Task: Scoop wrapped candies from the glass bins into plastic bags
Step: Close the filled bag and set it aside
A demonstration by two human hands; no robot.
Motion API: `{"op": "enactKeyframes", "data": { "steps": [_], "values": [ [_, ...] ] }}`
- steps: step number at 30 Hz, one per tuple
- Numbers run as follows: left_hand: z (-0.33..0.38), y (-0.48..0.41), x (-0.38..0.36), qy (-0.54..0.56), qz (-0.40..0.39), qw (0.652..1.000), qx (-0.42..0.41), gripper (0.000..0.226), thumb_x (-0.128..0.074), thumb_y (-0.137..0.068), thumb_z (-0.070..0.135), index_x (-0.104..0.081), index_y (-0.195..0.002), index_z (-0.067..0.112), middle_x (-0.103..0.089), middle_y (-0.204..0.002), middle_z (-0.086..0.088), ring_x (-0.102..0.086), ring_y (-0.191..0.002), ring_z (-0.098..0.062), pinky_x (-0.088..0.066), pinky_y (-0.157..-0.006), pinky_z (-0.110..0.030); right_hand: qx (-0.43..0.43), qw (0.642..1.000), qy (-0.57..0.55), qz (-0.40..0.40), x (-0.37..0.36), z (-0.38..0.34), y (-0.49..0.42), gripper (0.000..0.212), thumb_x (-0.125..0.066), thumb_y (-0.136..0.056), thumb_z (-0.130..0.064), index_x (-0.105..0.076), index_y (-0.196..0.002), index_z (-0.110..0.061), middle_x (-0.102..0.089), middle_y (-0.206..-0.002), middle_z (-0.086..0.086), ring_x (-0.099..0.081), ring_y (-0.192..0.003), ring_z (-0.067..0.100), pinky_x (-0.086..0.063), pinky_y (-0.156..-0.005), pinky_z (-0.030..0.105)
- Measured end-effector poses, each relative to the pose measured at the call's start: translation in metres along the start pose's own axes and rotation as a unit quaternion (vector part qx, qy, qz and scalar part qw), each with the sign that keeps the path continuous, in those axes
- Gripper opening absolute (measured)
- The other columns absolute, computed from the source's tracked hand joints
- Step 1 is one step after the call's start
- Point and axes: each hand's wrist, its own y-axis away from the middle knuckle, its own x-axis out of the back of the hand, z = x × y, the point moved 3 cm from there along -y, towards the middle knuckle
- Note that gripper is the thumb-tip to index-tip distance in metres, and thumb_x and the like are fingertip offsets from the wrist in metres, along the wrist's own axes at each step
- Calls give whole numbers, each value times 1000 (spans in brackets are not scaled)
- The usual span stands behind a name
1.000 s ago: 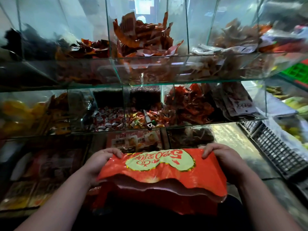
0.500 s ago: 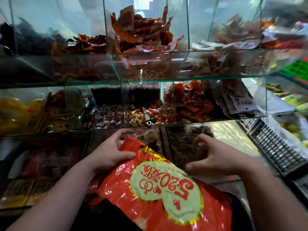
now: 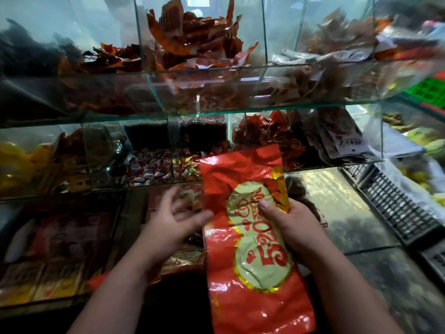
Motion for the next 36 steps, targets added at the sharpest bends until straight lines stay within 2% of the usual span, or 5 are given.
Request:
{"op": "enactKeyframes", "data": {
  "steps": [10,19,24,31,36],
  "values": [
    [-35,10,-35,169,-59,974,141,30,-80,-70,22,-79,-87,-3,-75,-89,-25,-75,-69,-30,-57,-54,-29,-72,969,-136,-195,-4,18,24,52,-77,-84,-9,-62,-134,-16,-69,-130,21,-67,-119,42,-55,-100,51],
    [-20,-10,-28,94,-187,975,73,29,-63,-79,-20,-71,-105,-12,-71,-119,-18,-70,-105,-36,-58,-87,-39,-84,974,-178,-114,22,37,20,45,-49,-79,21,-79,-62,-7,-75,-66,15,-72,-51,18,-56,-48,21],
    [-13,-7,-42,285,-210,925,136,42,-48,-81,18,-70,-97,-14,-59,-135,-27,-56,-123,-47,-40,-109,-59,-53,987,-131,-81,33,34,8,61,-36,-82,27,-70,-50,-12,-61,-50,13,-58,-37,18,-47,-39,19],
    [-24,4,-67,141,-199,957,159,90,-91,-63,5,-45,-139,19,-72,-119,-15,-70,-105,-38,-60,-75,-42,96,993,34,-67,37,3,12,36,-46,-62,1,-75,-63,-20,-69,-67,-4,-59,-57,3,-43,-51,14],
    [-28,0,-63,127,-92,983,96,65,-88,-63,3,-60,-122,6,-76,-106,-13,-74,-94,-31,-60,-69,-34,-15,976,-188,-108,39,10,21,62,-54,-80,-15,-57,-140,-30,-65,-127,29,-61,-91,36,-41,-68,32]
  ]
}}
